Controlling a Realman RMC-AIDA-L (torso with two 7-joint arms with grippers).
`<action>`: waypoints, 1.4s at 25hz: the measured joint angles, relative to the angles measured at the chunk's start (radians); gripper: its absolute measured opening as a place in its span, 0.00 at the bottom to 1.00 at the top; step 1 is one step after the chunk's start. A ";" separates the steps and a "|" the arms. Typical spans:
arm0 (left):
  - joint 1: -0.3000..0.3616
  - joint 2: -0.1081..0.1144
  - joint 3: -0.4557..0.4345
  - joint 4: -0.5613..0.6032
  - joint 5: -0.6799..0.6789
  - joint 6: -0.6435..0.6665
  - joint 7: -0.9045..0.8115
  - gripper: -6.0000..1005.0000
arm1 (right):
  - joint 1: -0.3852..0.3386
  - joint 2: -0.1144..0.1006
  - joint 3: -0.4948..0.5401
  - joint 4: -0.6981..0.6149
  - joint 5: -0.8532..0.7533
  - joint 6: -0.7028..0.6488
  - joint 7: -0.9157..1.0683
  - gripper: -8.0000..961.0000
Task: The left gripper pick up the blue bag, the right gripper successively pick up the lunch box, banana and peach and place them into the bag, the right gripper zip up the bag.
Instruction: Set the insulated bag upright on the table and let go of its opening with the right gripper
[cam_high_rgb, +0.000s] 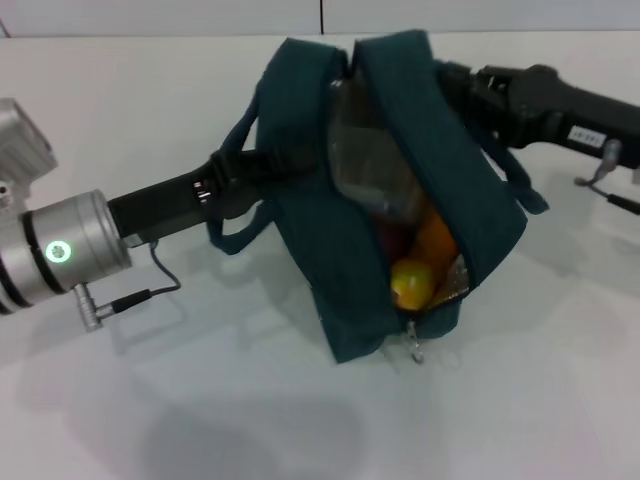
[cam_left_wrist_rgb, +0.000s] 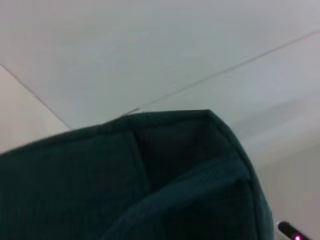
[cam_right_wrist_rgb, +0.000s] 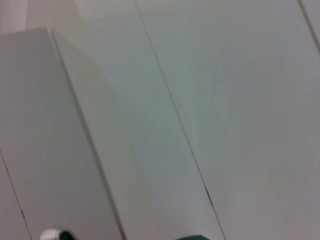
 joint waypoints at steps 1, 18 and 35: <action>0.006 0.000 -0.001 0.003 -0.002 0.000 -0.003 0.04 | 0.003 0.002 -0.012 0.005 0.000 0.014 -0.001 0.08; 0.027 0.001 -0.010 0.006 -0.004 -0.003 -0.008 0.04 | 0.076 0.007 -0.049 0.086 0.013 0.061 -0.042 0.10; 0.053 0.011 -0.016 0.000 -0.012 -0.010 -0.001 0.04 | 0.070 0.003 -0.050 0.090 0.024 0.081 -0.042 0.36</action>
